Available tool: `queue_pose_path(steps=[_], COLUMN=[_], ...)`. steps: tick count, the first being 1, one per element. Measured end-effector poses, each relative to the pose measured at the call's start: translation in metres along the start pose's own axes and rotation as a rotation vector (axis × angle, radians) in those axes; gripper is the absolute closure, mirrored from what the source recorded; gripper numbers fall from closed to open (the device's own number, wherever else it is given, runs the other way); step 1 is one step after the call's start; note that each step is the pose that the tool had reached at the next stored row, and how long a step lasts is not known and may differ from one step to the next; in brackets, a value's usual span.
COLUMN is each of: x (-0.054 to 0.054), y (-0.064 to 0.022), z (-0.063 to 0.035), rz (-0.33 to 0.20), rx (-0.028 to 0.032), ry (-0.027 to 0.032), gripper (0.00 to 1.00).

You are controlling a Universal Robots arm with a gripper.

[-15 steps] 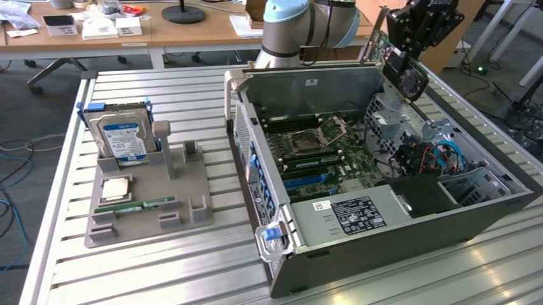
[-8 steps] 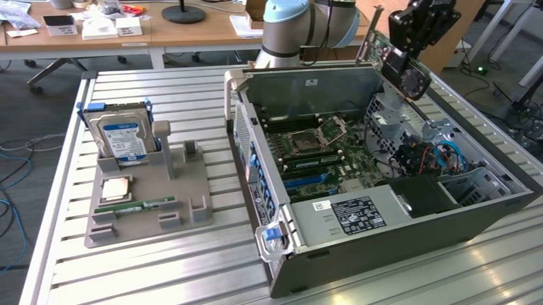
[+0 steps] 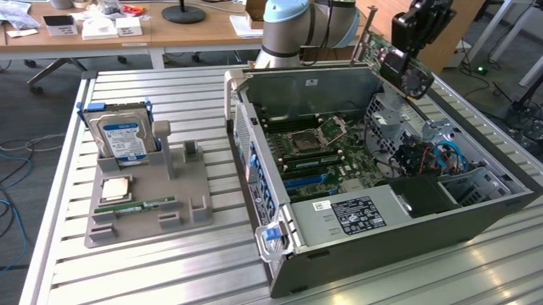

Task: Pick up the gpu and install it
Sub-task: 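Insert the gpu into the slot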

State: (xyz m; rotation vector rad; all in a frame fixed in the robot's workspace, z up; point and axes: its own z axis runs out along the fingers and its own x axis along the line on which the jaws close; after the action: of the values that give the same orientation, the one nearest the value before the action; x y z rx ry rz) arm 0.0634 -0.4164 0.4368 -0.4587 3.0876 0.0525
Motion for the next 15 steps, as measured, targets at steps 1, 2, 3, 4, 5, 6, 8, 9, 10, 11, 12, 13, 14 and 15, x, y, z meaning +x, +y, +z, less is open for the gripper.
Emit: queue_pose_path(steps=[1, 2, 3, 4, 5, 6, 8, 9, 10, 11, 12, 13, 14, 15], x=[0.0, 0.0, 0.0, 0.0, 0.0, 0.0, 0.0, 0.0, 0.0, 0.0, 0.0, 0.0, 0.0, 0.0], y=[0.0, 0.0, 0.0, 0.0, 0.0, 0.0, 0.0, 0.0, 0.0, 0.0, 0.0, 0.0, 0.0, 0.0], z=[0.0, 0.0, 0.0, 0.0, 0.0, 0.0, 0.0001, 0.0, 0.0001, 0.0, 0.0001, 0.0001, 0.0001, 0.0001], rz=[-0.018, -0.035, -0.053, -0.071, -0.088, -0.105, -0.141, -0.158, -0.177, -0.194, -0.211, -0.23, -0.248, -0.265], rx=[-0.0004, -0.0008, -0.0013, -0.0017, -0.0022, -0.0025, -0.0035, -0.0038, -0.0043, -0.0047, -0.0052, -0.0057, -0.0061, -0.0065], ry=[0.0005, 0.001, 0.0016, 0.0022, 0.0026, 0.0032, 0.0042, 0.0048, 0.0053, 0.0059, 0.0064, 0.007, 0.0075, 0.008], gripper=[0.73, 0.73, 0.73, 0.73, 0.73, 0.73, 0.73, 0.73, 0.73, 0.73, 0.73, 0.73, 0.73, 0.73])
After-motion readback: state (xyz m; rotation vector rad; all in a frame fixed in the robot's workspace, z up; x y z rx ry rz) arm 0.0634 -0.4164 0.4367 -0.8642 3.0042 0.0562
